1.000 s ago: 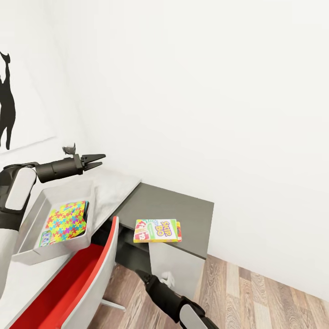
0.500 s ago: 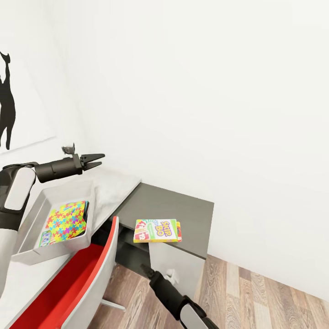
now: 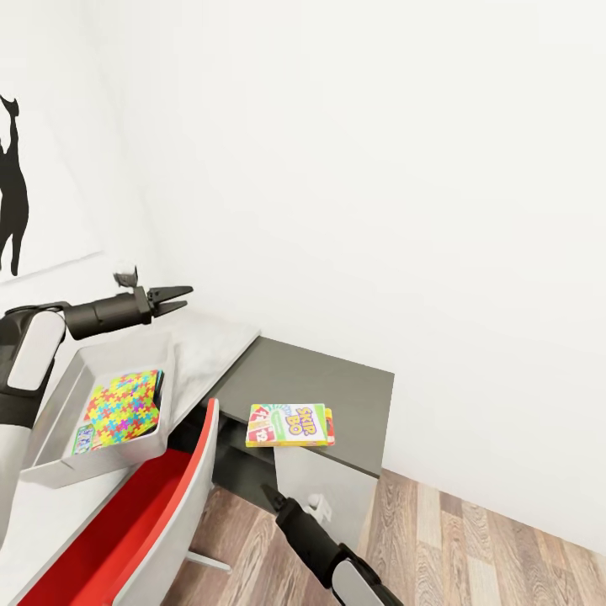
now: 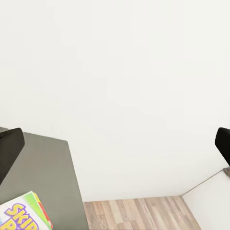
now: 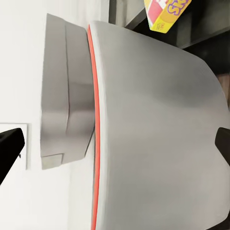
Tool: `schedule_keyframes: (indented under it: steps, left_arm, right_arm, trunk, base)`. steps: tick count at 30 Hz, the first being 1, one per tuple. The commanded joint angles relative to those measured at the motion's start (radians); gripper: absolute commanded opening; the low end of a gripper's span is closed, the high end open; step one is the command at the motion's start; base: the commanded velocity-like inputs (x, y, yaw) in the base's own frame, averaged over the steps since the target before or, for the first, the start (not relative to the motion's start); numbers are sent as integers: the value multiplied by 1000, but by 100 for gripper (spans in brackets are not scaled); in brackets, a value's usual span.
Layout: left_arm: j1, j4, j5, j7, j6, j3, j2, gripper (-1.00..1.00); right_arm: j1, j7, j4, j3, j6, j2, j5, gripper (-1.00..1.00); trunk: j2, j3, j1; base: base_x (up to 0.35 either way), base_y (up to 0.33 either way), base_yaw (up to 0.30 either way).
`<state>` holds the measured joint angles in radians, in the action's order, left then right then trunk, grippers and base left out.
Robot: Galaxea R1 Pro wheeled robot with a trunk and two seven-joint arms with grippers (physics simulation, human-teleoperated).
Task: Put all the toys in the child's room - the three board games (two on the bed and one on the table), the two jigsaw puzzles on the table, and the tennis ball on the table - inside the toy box on the table in the child's room.
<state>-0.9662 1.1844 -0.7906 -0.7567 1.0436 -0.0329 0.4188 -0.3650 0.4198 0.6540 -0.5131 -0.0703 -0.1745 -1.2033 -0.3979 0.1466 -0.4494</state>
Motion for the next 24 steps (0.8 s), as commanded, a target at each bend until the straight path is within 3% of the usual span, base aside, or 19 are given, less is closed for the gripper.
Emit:
schedule_keyframes:
  steps: [1,13,19,24]
  left_arm:
    - [0,0,4,-6,4,-1,0,100]
    - [6,0,4,-6,4,0,0,100]
    - [11,0,4,-6,4,1,-1,100]
    - [19,0,4,-7,4,1,-2,100]
  right_arm:
    - [-1,3,-1,-1,-5,0,-10,100]
    - [-2,11,0,-1,-2,0,-4,100]
    - [-2,8,-1,5,70,0,-6,100]
    - [-2,6,-2,41,119,0,-8,100]
  trunk:
    - [-2,2,-1]
    - [-2,2,-1]
    - [-2,2,-1]
    - [-2,2,-1]
  base:
    - [0,0,0]
    - [0,0,0]
    - [0,0,0]
    - [0,0,0]
